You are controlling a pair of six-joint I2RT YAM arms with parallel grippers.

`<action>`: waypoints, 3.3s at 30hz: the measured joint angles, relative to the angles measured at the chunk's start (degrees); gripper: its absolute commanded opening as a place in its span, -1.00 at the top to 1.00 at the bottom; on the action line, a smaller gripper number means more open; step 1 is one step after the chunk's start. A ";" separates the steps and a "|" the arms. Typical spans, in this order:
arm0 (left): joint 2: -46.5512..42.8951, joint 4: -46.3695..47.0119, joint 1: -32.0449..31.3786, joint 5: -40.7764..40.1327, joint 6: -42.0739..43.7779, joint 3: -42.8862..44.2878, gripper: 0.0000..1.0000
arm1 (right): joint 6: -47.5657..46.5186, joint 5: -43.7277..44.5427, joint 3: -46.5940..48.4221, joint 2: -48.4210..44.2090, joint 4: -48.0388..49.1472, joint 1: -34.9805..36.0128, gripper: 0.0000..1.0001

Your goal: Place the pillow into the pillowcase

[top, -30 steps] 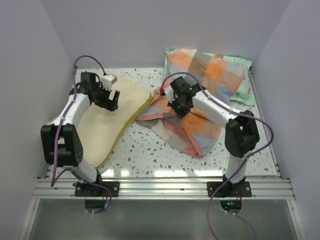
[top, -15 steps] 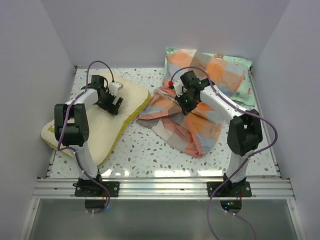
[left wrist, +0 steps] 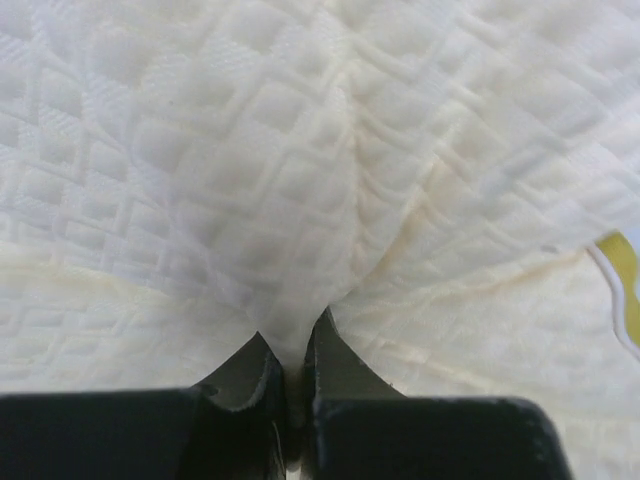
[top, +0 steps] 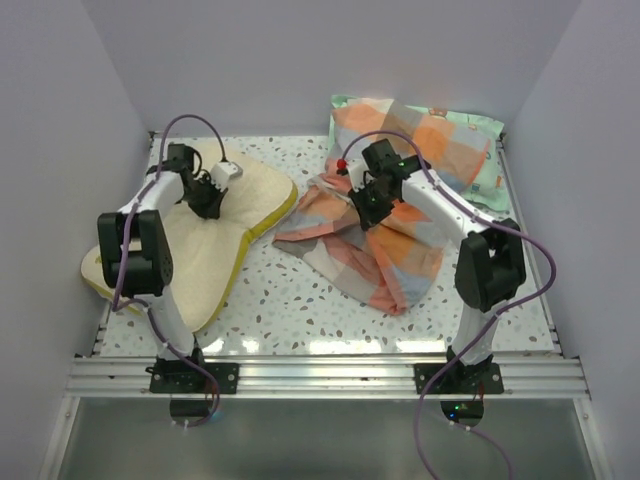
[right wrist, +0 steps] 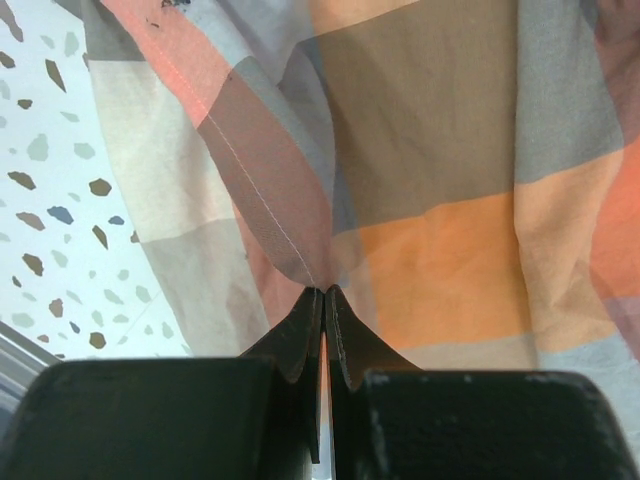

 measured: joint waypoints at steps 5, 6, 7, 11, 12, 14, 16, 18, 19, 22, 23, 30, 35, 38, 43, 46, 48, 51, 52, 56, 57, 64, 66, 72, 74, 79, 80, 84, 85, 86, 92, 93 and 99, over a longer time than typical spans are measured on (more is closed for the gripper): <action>-9.53 -12.55 1.46 6.56 13.22 -1.64 1.00 | 2.10 -3.80 0.70 0.37 0.83 -1.40 1.00; -11.47 -14.62 1.44 7.72 15.47 -2.43 1.00 | 2.58 -4.79 1.22 0.76 1.16 -1.81 1.00; -13.84 -17.11 1.40 9.14 17.99 -3.28 1.00 | 3.02 -5.27 1.79 1.16 1.44 -2.14 1.00; -21.11 -24.98 1.36 14.80 26.86 -7.32 1.00 | 5.14 -7.67 5.81 4.70 3.54 -3.45 1.00; -21.97 -26.80 1.27 16.28 29.14 -8.11 1.00 | 5.75 -8.04 7.19 5.88 3.72 -3.98 1.00; -22.53 -30.36 0.72 18.67 32.76 -9.49 1.00 | 6.99 -9.18 9.55 7.91 4.46 -4.74 1.00; -22.58 -32.22 -0.92 20.02 35.28 -11.23 1.00 | 8.94 -11.08 11.89 9.77 5.62 -6.05 1.00; -22.93 -32.96 -4.70 20.44 37.29 -13.51 1.00 | 10.62 -12.68 12.83 10.29 6.75 -7.50 1.00; -23.19 -33.16 -7.15 20.72 38.03 -14.56 1.00 | 11.43 -13.66 12.96 10.29 7.30 -8.17 1.00; -24.26 -33.90 -14.86 22.27 39.04 -15.91 1.00 | 13.92 -16.37 13.11 10.05 9.42 -9.86 1.00; -24.61 -34.03 -17.14 22.88 39.15 -15.89 1.00 | 14.71 -16.98 12.90 9.94 10.25 -10.14 1.00; -25.27 -33.68 -26.73 25.07 37.42 -15.26 1.00 | 17.97 -20.48 9.29 7.21 13.49 -9.55 1.00; -22.99 -27.41 -27.74 24.70 25.57 -15.28 1.00 | 17.22 -23.41 5.64 1.92 13.64 -9.46 1.00; -20.92 -21.31 -27.74 22.99 17.68 -15.28 1.00 | 14.75 -24.02 0.79 -4.48 12.87 -9.64 1.00; -19.71 -12.22 -27.30 18.67 5.60 -15.17 1.00 | 9.55 -24.22 -3.93 -13.22 9.53 -9.92 1.00; -18.05 -9.55 -26.51 16.96 -0.42 -13.16 1.00 | 7.50 -25.11 -6.12 -15.28 8.13 -10.01 1.00; -17.20 -7.15 -25.46 16.85 -4.35 -11.82 1.00 | 6.49 -25.57 -6.91 -14.97 7.30 -9.99 1.00; -17.49 -2.67 -24.33 15.80 -8.90 -11.61 1.00 | 5.51 -26.62 -7.34 -13.20 5.66 -9.99 1.00; -17.59 -1.66 -24.35 14.95 -9.86 -11.61 1.00 | 5.31 -27.08 -7.34 -12.37 5.46 -9.99 1.00; -17.81 3.61 -26.23 7.26 -15.52 -11.93 1.00 | 5.31 -28.26 -7.32 -9.57 5.22 -9.49 1.00; -17.90 4.96 -26.86 4.28 -16.87 -12.26 1.00 | 5.38 -28.39 -7.32 -9.07 5.29 -9.35 1.00; -17.09 13.75 -28.68 -11.10 -22.91 -16.00 1.00 | 7.96 -28.46 -2.95 -5.40 6.27 -7.32 1.00; -16.17 16.28 -28.96 -14.86 -24.70 -17.35 1.00 | 8.28 -28.41 -1.51 -3.91 6.36 -6.38 1.00; -13.92 18.93 -28.65 -14.69 -28.57 -17.84 0.22 | 10.93 -28.00 -1.53 -2.78 7.26 -4.74 1.00; -14.49 18.97 -28.24 -11.21 -27.56 -17.86 -0.12 | 12.09 -28.00 -1.20 -2.10 7.61 -4.63 1.00; -26.12 17.92 -27.43 1.20 -17.42 -23.61 -0.68 | 14.29 -27.23 -0.52 0.57 7.78 -4.57 1.00; -29.68 17.29 -27.56 3.54 -14.62 -24.72 -0.69 | 14.67 -27.06 -0.52 0.83 7.78 -4.57 1.00; -38.58 17.20 -29.81 9.68 -6.38 -26.93 -0.87 | 16.24 -26.99 -0.52 0.90 8.48 -4.52 1.00; -39.06 18.82 -31.34 9.84 -5.44 -27.96 -0.87 | 16.61 -26.99 -0.55 0.90 8.79 -4.50 1.00; -38.84 21.07 -33.00 9.31 -4.94 -29.86 -0.88 | 16.96 -26.99 -0.59 0.90 8.90 -4.46 1.00; -33.38 29.42 -42.97 3.21 -2.38 -39.41 -0.90 | 17.84 -27.02 -1.31 0.90 9.01 -4.42 0.47; -31.65 30.53 -43.89 2.10 -1.86 -40.28 -0.63 | 17.73 -26.97 -1.62 0.90 8.76 -4.42 0.02; -20.92 33.83 -44.17 -1.95 -0.39 -36.81 0.46 | 13.20 -23.08 -6.01 -0.92 4.52 -5.97 -0.43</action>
